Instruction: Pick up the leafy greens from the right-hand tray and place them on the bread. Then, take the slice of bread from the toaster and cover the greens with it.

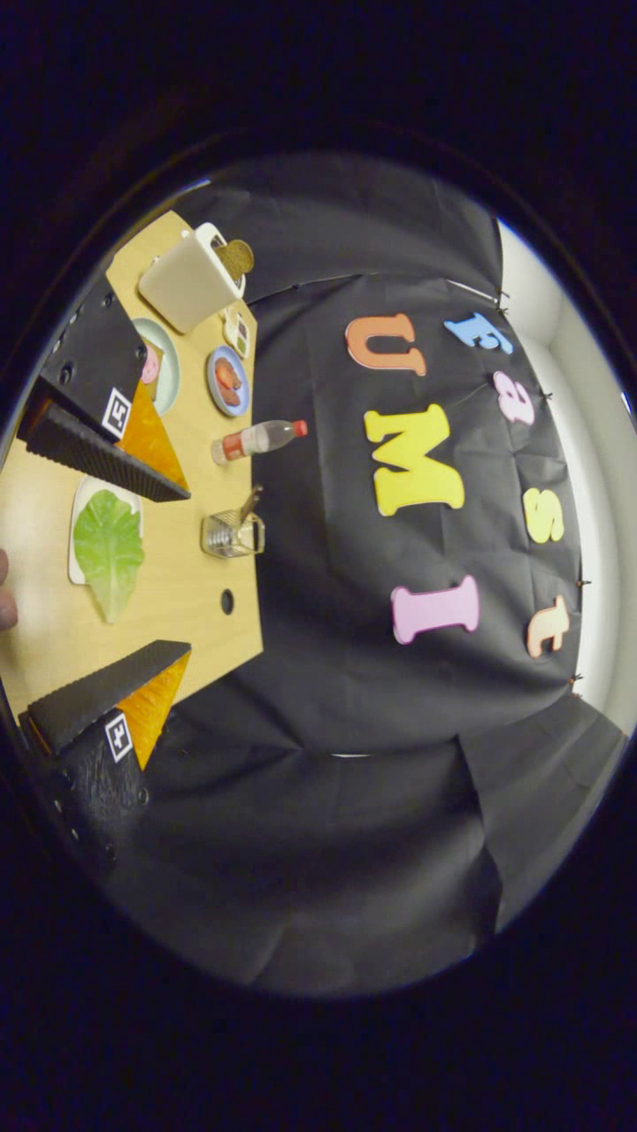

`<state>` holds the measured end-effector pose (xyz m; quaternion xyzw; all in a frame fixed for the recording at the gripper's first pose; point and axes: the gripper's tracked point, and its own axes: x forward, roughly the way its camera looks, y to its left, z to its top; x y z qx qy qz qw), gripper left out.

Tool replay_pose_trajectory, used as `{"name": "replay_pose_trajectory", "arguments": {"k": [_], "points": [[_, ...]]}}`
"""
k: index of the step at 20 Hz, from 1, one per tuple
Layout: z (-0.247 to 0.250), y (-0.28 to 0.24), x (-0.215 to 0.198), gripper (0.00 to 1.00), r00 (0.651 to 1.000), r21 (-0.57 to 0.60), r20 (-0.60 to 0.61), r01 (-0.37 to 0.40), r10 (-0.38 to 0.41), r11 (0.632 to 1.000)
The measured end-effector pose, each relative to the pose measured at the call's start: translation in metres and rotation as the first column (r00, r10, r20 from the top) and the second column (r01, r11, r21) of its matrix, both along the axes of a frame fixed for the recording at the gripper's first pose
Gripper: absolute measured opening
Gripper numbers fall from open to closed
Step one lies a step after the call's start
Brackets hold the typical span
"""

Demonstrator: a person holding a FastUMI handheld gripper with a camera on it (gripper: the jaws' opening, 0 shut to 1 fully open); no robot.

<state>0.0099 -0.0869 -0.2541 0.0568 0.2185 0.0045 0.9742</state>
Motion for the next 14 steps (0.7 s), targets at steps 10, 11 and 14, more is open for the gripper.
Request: {"name": "replay_pose_trajectory", "arguments": {"k": [10, 11, 14], "points": [[-0.138, -0.024, 0.041, 0.96, 0.976, 0.017, -0.219, 0.015, -0.011, 1.0], [-0.143, -0.022, 0.043, 0.96, 0.974, 0.013, -0.226, 0.01, -0.007, 1.0], [-0.154, -0.02, 0.044, 0.96, 0.968, 0.009, -0.251, 0.009, -0.007, 1.0]]}}
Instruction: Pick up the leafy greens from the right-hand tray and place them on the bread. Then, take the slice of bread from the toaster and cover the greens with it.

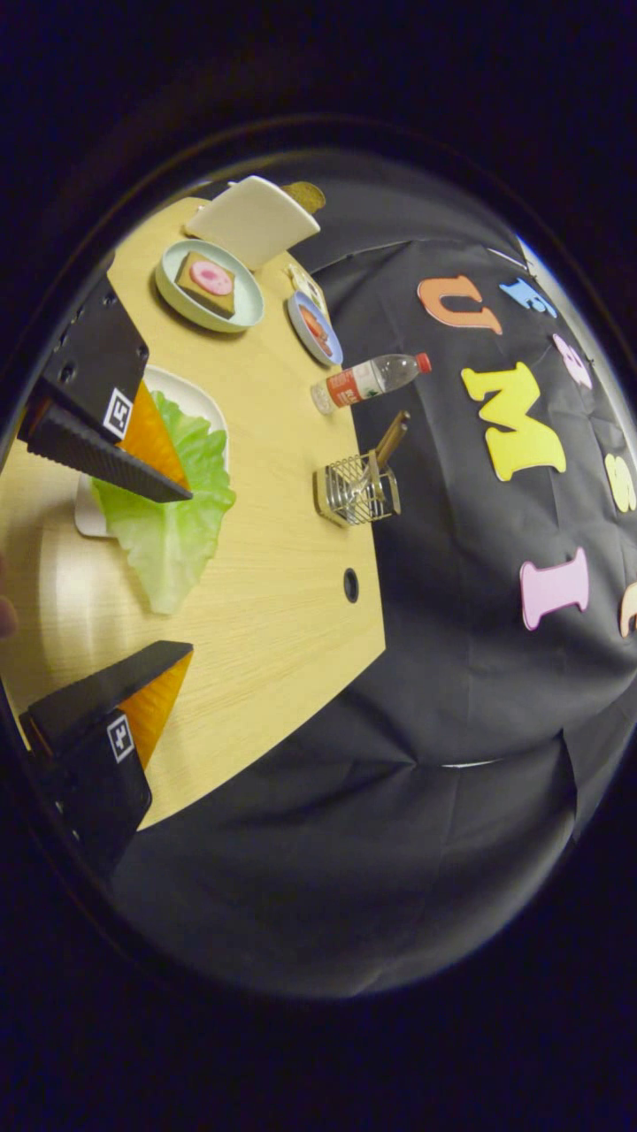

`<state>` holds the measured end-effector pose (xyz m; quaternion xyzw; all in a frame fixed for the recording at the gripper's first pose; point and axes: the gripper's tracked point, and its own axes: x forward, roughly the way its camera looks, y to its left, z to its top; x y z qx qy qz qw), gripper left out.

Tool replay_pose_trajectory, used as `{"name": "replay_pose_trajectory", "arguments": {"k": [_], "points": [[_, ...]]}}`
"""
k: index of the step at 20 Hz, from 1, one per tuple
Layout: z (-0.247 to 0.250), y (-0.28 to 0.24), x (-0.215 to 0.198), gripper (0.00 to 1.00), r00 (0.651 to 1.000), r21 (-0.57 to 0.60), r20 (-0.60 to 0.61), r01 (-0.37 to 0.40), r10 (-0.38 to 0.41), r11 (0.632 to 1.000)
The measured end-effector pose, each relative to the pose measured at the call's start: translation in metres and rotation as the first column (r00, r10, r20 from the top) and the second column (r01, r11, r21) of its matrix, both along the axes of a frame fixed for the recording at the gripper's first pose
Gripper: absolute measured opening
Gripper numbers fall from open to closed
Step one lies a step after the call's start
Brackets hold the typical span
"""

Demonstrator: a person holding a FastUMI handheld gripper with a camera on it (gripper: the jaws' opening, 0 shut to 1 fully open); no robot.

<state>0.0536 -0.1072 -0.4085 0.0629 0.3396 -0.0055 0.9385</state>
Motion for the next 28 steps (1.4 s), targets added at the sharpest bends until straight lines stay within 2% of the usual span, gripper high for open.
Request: {"name": "replay_pose_trajectory", "arguments": {"k": [4, 5, 7, 8, 10, 13, 14, 15, 16, 17, 18, 19, 22, 25, 28], "points": [[-0.011, 0.006, 0.001, 0.95, 1.0, -0.001, -0.03, -0.005, 0.005, 1.0], [-0.012, 0.008, 0.002, 0.86, 0.999, -0.002, -0.041, -0.005, 0.005, 1.0], [-0.014, 0.008, 0.002, 0.79, 0.999, -0.006, -0.05, -0.001, 0.0, 1.0], [-0.016, 0.007, 0.003, 0.79, 0.999, -0.011, -0.05, 0.005, -0.006, 1.0], [-0.013, 0.007, 0.002, 0.65, 0.999, -0.023, -0.047, 0.006, -0.007, 1.0], [-0.005, 0.005, 0.006, 0.24, 0.999, -0.045, -0.032, 0.022, -0.024, 0.999], [-0.007, 0.001, 0.006, 0.16, 0.999, -0.071, -0.033, 0.032, -0.034, 0.997], [-0.005, 0.001, 0.005, 0.04, 0.999, -0.071, -0.033, 0.032, -0.034, 0.997], [-0.003, 0.001, 0.005, 0.03, 0.999, -0.071, -0.035, 0.034, -0.037, 0.997], [0.014, -0.004, 0.022, 0.01, 0.998, -0.069, -0.041, 0.035, -0.038, 0.997], [0.004, 0.002, 0.002, 0.0, 0.999, -0.06, -0.036, 0.036, -0.039, 0.998], [0.005, 0.002, 0.007, 0.0, 0.999, -0.056, -0.025, 0.036, -0.037, 0.998], [0.012, 0.011, 0.007, 0.01, 1.0, -0.005, -0.011, -0.007, 0.007, 1.0], [0.006, 0.002, 0.013, 0.95, 0.999, -0.003, -0.032, -0.009, 0.009, 1.0], [0.001, -0.003, 0.023, 0.9, 1.0, -0.012, -0.028, -0.014, 0.013, 1.0]]}}
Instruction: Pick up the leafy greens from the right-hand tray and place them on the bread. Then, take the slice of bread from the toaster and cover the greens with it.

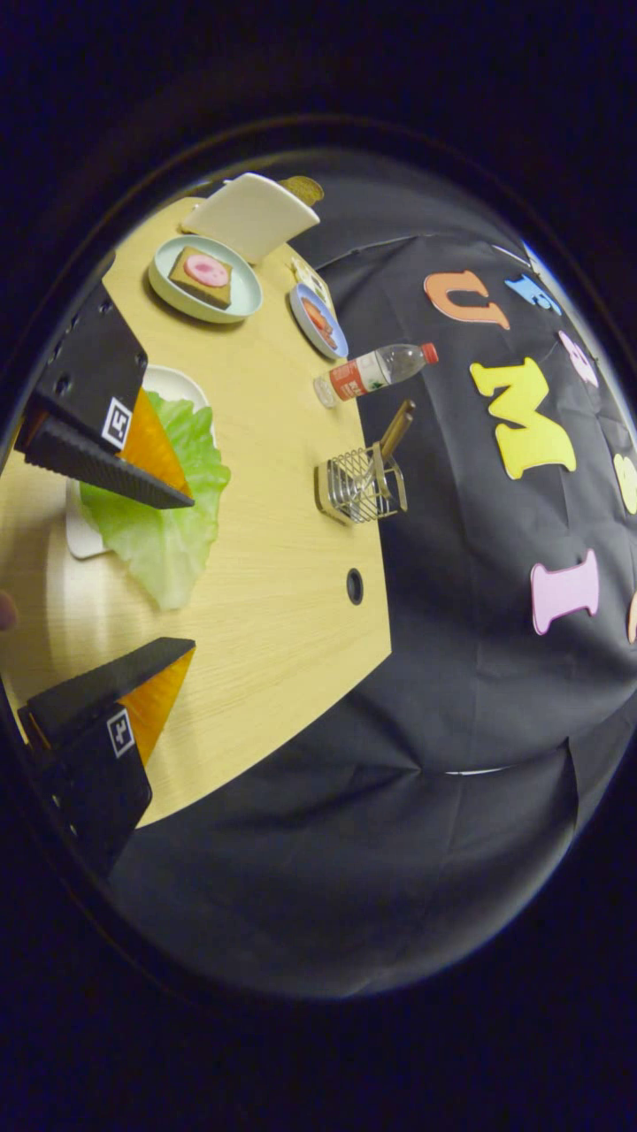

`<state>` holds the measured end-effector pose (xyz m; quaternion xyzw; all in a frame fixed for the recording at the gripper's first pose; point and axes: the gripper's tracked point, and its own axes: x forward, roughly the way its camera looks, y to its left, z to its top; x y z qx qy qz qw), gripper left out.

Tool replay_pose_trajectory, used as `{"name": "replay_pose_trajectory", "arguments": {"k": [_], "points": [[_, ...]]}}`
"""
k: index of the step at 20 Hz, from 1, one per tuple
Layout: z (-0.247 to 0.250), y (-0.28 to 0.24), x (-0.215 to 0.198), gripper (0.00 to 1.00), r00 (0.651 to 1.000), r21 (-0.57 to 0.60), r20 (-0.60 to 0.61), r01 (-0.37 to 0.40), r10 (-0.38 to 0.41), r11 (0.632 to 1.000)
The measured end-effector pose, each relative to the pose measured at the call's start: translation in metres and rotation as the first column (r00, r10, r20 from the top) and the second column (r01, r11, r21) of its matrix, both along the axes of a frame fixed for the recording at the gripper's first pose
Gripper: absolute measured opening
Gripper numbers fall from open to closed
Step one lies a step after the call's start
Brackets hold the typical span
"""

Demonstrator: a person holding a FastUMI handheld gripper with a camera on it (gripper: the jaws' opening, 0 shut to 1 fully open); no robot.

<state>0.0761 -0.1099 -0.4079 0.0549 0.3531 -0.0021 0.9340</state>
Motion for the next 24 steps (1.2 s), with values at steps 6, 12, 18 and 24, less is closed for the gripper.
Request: {"name": "replay_pose_trajectory", "arguments": {"k": [6, 12, 18, 24], "points": [[-0.023, 0.014, 0.001, 0.79, 0.995, 0.014, -0.078, -0.06, 0.061, 0.998], [-0.012, 0.014, 0.001, 0.23, 0.998, -0.015, -0.057, -0.036, 0.035, 0.999], [0.005, 0.013, -0.003, 0.0, 1.0, -0.026, -0.02, -0.004, 0.003, 1.0], [0.06, 0.029, -0.007, 0.0, 0.998, 0.027, 0.052, 0.038, -0.039, 0.999]]}}
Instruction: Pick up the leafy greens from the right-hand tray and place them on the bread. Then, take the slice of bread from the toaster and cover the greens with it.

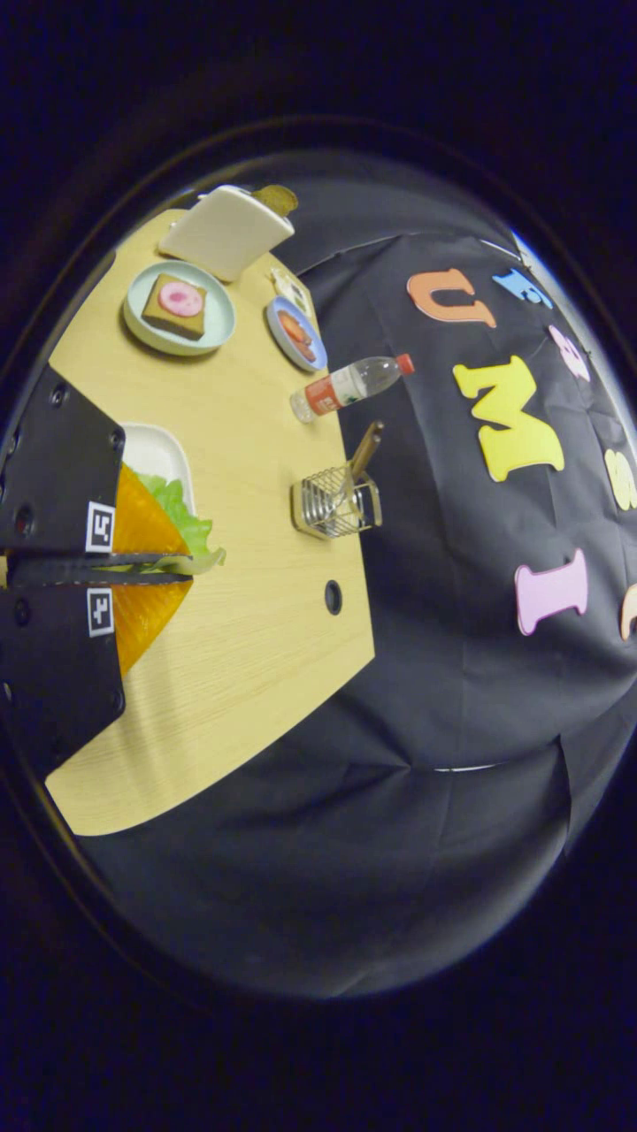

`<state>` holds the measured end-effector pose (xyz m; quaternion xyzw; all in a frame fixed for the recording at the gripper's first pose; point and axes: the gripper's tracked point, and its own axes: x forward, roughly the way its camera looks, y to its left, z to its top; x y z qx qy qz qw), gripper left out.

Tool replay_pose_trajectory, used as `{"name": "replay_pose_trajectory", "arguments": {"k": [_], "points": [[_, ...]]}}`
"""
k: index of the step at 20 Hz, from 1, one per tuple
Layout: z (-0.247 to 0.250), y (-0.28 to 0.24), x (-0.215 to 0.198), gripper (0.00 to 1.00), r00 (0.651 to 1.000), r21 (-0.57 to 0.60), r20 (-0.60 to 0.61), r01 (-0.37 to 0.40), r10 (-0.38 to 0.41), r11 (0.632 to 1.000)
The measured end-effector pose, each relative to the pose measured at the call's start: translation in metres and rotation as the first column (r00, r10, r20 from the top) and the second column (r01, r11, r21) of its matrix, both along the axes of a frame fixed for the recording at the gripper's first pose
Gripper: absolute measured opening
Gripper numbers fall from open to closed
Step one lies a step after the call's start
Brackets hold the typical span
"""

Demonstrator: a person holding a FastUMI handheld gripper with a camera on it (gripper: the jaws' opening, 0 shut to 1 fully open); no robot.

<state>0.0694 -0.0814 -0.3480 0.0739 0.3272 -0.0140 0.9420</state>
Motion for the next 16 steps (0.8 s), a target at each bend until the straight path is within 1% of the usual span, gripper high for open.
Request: {"name": "replay_pose_trajectory", "arguments": {"k": [3, 8, 12, 16], "points": [[0.035, 0.019, -0.003, 0.0, 0.999, 0.01, 0.033, 0.01, -0.011, 1.0], [0.069, 0.07, -0.01, 0.0, 0.998, -0.017, 0.051, -0.022, 0.022, 1.0], [0.089, 0.128, -0.012, 0.0, 0.998, 0.004, 0.062, -0.031, 0.03, 1.0], [0.096, 0.204, -0.009, 0.0, 0.996, 0.039, 0.072, -0.061, 0.058, 0.997]]}}
